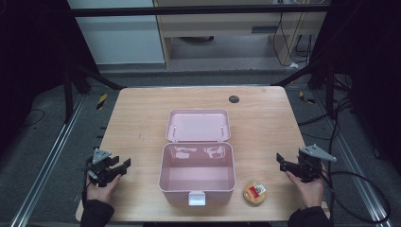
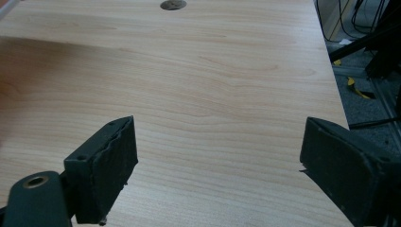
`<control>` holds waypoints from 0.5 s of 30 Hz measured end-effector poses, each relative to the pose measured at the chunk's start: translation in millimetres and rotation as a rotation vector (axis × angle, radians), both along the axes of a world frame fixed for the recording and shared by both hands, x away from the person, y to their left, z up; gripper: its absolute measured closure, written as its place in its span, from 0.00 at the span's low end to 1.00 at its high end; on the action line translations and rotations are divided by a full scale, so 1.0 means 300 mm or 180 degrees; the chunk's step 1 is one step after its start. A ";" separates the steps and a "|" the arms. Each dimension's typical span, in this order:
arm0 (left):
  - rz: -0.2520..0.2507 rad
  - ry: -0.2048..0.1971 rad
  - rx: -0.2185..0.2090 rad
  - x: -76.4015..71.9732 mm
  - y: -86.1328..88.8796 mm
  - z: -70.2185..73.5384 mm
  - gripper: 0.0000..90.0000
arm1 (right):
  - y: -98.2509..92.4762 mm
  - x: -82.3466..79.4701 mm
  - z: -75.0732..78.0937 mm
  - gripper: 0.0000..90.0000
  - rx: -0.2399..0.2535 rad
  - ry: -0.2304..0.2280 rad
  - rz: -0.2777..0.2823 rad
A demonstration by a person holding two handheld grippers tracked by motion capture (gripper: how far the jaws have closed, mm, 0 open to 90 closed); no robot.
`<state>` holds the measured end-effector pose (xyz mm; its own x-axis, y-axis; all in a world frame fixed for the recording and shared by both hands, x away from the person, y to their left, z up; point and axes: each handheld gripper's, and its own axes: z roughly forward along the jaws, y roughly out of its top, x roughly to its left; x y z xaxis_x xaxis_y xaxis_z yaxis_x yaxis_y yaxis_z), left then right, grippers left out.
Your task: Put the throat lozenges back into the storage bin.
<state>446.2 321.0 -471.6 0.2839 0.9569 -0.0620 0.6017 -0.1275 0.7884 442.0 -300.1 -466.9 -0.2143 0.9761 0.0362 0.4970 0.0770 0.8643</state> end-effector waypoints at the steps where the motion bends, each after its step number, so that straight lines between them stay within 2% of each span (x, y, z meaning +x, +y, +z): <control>1: -0.0005 0.0004 0.0017 0.000 -0.003 0.000 0.51 | 0.002 -0.002 0.005 0.14 0.0011 0.0000 0.0022; 5: -0.0041 0.0016 0.0043 0.001 -0.010 -0.004 0.49 | 0.016 -0.003 0.020 0.14 -0.0018 -0.0030 0.0104; 8: -0.0054 0.0008 0.0038 0.003 -0.011 -0.006 0.48 | 0.027 -0.003 0.036 0.17 -0.0114 -0.0082 0.0195; 11: -0.0057 -0.0017 0.0051 0.004 -0.013 -0.008 0.47 | 0.035 -0.002 0.050 0.18 -0.0120 -0.0099 0.0268; 15: -0.0079 -0.0034 0.0062 0.006 -0.019 -0.011 0.46 | 0.046 0.006 0.095 0.20 -0.0199 -0.0126 0.0409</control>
<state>447.9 315.2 -474.9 0.3082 0.9505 -0.0403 0.5898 -0.1576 0.7920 443.9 -286.4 -438.4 -0.3377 0.9406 -0.0348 0.4452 0.1921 0.8746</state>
